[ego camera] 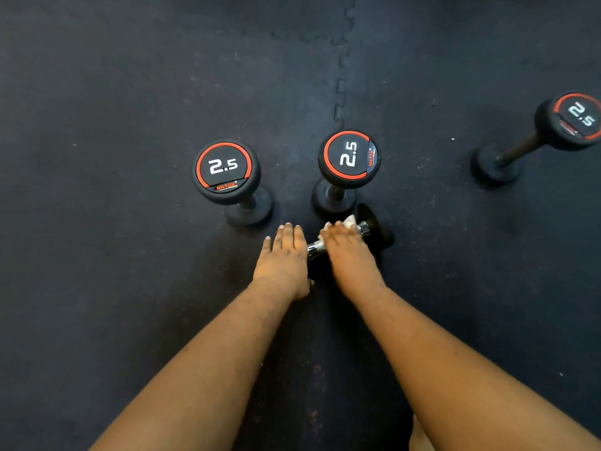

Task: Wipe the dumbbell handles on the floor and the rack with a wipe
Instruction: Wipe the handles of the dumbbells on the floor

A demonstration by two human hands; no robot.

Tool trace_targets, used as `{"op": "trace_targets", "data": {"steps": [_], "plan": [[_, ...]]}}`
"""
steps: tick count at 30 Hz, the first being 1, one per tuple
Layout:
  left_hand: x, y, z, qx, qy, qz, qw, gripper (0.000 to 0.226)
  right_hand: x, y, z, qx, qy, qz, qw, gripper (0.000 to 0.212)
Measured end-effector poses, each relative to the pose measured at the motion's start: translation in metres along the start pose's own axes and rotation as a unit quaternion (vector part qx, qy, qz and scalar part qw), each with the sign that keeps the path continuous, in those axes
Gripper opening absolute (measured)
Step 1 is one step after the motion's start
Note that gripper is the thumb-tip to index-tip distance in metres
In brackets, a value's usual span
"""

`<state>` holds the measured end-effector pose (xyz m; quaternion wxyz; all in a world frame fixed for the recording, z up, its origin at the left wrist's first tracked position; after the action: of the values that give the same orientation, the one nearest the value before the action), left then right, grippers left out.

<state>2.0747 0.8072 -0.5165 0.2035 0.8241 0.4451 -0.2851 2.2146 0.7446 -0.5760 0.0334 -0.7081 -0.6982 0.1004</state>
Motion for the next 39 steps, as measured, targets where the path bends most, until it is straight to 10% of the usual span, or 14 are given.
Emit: {"op": "trace_targets", "data": {"steps": [7,10,13,15,20,27,39], "plan": [[-0.004,0.002,0.004,-0.002,-0.003,0.004,1.0,0.112,-0.038,-0.011,-0.001,0.159,0.029,-0.071,0.984,0.052],[-0.006,0.005,0.003,-0.005,0.004,-0.005,1.0,0.113,-0.066,-0.018,0.003,0.336,0.132,0.145,0.921,0.041],[-0.008,0.008,0.005,-0.003,0.013,-0.008,1.0,0.113,-0.054,-0.028,0.012,0.594,0.225,0.486,0.6,0.037],[-0.009,0.009,0.01,0.005,0.022,-0.009,1.0,0.111,-0.028,-0.042,0.012,0.715,0.277,0.526,0.368,0.033],[-0.012,0.012,0.021,0.017,0.034,-0.011,0.999,0.109,0.017,-0.002,0.0,0.837,0.248,0.457,0.169,0.023],[-0.009,0.01,0.011,0.021,0.02,-0.014,0.999,0.107,0.007,-0.046,0.001,0.837,0.171,0.463,0.237,0.025],[-0.01,0.01,0.017,0.022,0.03,-0.008,0.999,0.109,0.027,0.01,-0.014,0.791,0.205,0.545,0.189,0.01]]}}
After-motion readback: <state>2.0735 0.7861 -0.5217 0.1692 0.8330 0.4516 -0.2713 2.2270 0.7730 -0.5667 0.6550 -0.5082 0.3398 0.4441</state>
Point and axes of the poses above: each hand's wrist, its own x-axis towards the middle knuckle, its own z-axis out of the palm, y = z × x, the point moved 1 cm from there along x, towards the middle knuckle, and after that the axes turned 2 degrees about -z, right-handed, at the moved point
